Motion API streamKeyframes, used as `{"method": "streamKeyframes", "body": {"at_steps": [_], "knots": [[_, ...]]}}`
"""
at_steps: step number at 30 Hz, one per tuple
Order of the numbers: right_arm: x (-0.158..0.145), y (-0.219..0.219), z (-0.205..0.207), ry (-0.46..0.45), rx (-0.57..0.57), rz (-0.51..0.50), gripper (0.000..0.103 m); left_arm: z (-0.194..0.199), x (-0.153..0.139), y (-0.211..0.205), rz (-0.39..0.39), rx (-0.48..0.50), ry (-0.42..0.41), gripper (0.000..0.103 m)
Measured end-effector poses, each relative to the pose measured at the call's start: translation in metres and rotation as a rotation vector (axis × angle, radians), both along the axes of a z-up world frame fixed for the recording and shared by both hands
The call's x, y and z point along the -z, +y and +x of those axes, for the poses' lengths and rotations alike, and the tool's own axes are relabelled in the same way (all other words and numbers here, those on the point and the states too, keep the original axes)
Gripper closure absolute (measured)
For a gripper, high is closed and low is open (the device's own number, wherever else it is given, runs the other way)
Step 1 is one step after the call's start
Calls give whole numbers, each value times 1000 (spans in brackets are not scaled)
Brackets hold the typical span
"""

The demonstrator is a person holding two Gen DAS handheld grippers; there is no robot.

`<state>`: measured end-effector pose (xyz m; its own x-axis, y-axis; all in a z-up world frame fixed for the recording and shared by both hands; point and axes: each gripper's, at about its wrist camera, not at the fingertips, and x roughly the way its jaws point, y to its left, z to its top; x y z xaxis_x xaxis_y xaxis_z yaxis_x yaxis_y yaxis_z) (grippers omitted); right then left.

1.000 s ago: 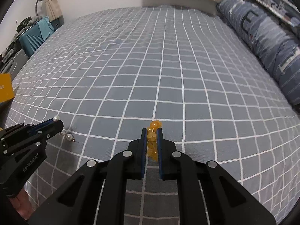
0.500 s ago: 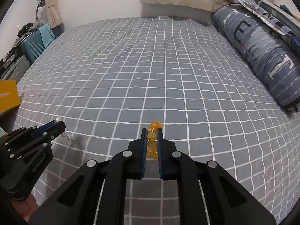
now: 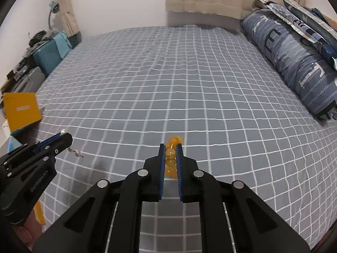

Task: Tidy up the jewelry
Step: 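Lift and carry the earring and yellow bracelet over the white box with both tools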

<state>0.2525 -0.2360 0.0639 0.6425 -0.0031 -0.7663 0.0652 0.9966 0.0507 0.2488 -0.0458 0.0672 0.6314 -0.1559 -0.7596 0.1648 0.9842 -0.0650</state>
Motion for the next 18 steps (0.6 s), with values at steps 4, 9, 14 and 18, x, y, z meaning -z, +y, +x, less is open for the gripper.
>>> {"method": "streamKeyframes", "body": {"at_steps": [4, 9, 14, 18], "knots": [[-12, 22, -15, -27, -13, -2, 94, -14, -9, 23, -2, -24, 10, 92], [-30, 56, -31, -60, -57, -5, 94, -33, -23, 59, -12, -57, 4, 92], [-45, 91, -43, -85, -109, -1, 94, -52, -38, 99, -10, -102, -13, 92], [-54, 125, -50, -104, -161, 6, 93, -66, -47, 136, -17, -143, -15, 92]]}}
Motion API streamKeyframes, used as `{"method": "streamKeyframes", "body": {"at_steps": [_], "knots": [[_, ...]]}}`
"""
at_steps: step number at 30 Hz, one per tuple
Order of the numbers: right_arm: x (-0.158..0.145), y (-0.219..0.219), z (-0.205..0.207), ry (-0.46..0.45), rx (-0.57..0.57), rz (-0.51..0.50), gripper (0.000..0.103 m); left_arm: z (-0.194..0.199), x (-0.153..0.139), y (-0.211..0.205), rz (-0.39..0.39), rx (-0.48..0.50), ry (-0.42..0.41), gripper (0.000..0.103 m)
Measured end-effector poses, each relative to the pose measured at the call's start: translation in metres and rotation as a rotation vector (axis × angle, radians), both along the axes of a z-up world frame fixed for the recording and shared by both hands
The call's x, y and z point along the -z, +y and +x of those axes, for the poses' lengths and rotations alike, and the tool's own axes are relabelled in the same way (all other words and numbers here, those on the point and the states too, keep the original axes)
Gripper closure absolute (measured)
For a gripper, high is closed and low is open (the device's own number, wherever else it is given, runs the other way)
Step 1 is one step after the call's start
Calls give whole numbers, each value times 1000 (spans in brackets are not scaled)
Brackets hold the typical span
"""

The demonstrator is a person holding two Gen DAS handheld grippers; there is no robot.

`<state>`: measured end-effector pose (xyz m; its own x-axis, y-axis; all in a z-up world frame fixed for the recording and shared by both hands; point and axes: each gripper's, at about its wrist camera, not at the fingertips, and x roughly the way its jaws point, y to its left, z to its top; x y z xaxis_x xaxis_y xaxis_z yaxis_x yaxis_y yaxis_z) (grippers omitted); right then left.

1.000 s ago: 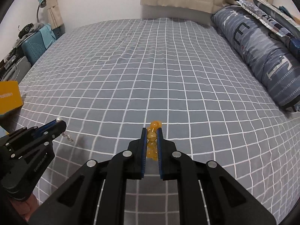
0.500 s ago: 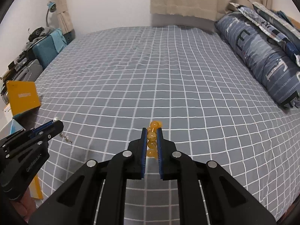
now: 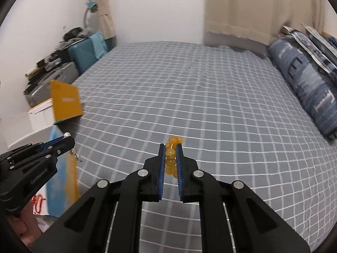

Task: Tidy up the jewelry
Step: 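Lift and carry the earring and yellow bracelet over the white box with both tools, then open both tools to drop the earring and yellow bracelet into the box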

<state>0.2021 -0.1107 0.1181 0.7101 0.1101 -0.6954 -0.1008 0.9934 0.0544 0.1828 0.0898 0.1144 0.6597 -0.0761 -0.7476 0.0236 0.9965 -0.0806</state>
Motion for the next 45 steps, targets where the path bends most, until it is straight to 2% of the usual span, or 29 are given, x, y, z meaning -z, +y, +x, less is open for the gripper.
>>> {"method": "streamKeyframes", "body": {"at_steps": [11, 14, 19, 24, 29, 39, 45], "knots": [[-23, 126, -16, -42, -211, 13, 94, -61, -30, 114, 13, -183, -55, 92], [-26, 163, -20, -43, -276, 13, 94, -79, -34, 147, 6, -233, -53, 92], [-25, 224, -33, -42, -375, 2, 94, -108, -30, 195, 39, -338, -47, 92], [-10, 278, -44, -17, -455, -18, 94, -132, -10, 240, 47, -424, -4, 92], [20, 319, -52, 35, -512, -47, 94, -143, 19, 269, 41, -467, 56, 92], [77, 353, -49, 174, -528, -89, 93, -142, 72, 293, 19, -490, 172, 92], [88, 356, -50, 207, -526, -115, 92, -137, 87, 296, 16, -485, 202, 92]]}}
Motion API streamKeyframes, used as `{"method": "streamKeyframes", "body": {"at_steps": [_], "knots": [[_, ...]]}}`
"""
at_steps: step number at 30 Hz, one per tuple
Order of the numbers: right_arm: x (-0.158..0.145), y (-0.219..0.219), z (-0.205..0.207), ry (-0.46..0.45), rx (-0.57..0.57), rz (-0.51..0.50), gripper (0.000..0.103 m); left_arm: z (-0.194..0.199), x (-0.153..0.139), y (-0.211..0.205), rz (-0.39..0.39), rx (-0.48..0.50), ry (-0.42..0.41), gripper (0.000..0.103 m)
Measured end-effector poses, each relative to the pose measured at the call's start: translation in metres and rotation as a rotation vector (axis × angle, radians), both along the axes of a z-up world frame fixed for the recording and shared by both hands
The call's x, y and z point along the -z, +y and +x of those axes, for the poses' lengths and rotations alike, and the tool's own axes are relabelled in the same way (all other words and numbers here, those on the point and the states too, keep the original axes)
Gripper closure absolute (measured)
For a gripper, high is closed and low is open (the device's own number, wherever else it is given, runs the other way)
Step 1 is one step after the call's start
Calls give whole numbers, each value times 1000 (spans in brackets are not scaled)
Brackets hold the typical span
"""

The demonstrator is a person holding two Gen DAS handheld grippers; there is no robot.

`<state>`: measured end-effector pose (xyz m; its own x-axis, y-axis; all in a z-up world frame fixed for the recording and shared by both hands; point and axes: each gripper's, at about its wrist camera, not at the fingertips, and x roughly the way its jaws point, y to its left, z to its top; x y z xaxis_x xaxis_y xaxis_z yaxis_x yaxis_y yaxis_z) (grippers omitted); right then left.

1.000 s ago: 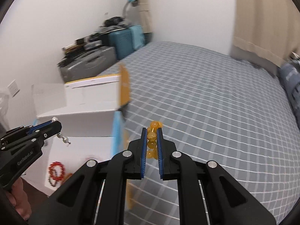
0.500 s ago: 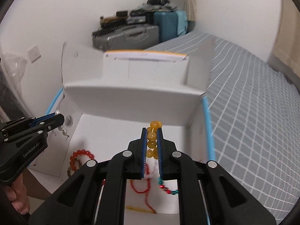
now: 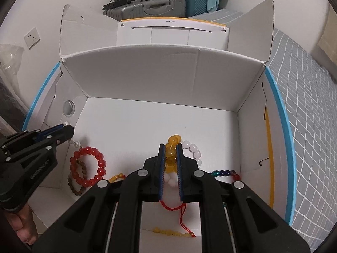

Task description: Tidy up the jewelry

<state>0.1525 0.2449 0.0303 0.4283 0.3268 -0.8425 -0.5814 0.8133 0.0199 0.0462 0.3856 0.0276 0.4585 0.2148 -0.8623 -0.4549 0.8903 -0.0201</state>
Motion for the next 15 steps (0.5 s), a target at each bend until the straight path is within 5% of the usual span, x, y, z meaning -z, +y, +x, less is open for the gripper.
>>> {"method": "streamKeyframes", "body": {"at_steps": [7, 8, 10, 15], "knots": [[2, -3, 4, 38, -1, 20, 84, -1, 1, -2, -2, 1, 5, 88], [0, -4, 3, 38, -3, 33, 70, -1, 0, -3, 1, 1, 4, 84], [-6, -7, 2, 22, -3, 51, 57, -4, -4, -5, 10, -1, -9, 64], [-28, -19, -11, -51, -10, 95, 28, -17, -25, -12, 61, -12, -68, 38]]}}
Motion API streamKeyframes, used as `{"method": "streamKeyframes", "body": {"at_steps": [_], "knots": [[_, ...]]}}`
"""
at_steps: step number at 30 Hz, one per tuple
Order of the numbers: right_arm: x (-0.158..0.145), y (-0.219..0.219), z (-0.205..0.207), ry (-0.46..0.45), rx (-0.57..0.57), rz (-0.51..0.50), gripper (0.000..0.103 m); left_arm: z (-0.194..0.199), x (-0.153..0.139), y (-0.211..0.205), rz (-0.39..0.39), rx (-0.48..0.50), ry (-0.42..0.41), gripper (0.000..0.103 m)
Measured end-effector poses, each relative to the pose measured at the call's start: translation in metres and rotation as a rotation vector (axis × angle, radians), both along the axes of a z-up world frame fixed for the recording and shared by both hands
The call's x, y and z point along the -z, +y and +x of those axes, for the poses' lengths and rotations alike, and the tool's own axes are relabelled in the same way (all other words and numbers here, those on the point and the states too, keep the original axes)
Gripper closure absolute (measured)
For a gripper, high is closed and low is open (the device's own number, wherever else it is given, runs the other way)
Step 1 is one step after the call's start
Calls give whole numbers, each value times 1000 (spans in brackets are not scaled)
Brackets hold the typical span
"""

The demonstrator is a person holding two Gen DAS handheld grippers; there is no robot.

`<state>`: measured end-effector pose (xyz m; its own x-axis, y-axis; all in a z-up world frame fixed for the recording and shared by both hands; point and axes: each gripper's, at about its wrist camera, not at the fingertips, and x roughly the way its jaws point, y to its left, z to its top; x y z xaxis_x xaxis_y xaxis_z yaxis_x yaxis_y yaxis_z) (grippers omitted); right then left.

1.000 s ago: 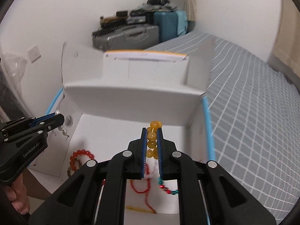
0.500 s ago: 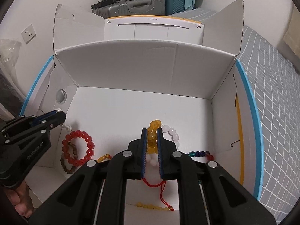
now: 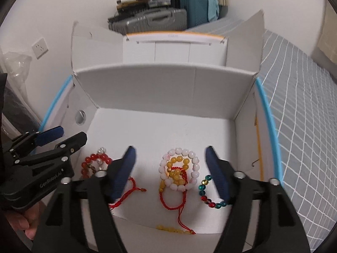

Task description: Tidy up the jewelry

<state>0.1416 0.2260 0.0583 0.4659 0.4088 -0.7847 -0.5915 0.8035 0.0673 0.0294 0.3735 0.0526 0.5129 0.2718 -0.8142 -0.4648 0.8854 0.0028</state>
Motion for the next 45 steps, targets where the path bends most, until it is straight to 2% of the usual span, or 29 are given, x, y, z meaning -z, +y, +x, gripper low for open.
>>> {"method": "streamKeyframes", "body": {"at_steps": [1, 3, 10, 16, 22, 26, 31, 45], "knots": [[-4, -2, -2, -13, 0, 6, 23, -5, -6, -3, 7, 1, -20, 31], [-13, -7, -9, -55, -7, 20, 11, -11, -15, -7, 23, 4, -48, 24], [-28, -34, -24, -102, 45, 69, 7, -38, -36, -21, 45, 13, -132, 6], [-30, -58, -46, -131, 71, 86, 7, -58, -36, -32, 50, 17, -158, 6], [-26, -75, -72, -175, 91, 88, 7, -78, -23, -41, 35, 26, -162, 6], [-20, -88, -81, -162, 98, 96, 7, -93, -18, -47, 12, 26, -166, 6], [-13, -96, -91, -151, 112, 95, 7, -108, -15, -63, 53, 45, -162, 6], [-7, -102, -99, -148, 114, 85, 7, -117, -13, -72, 55, 42, -162, 6]]}}
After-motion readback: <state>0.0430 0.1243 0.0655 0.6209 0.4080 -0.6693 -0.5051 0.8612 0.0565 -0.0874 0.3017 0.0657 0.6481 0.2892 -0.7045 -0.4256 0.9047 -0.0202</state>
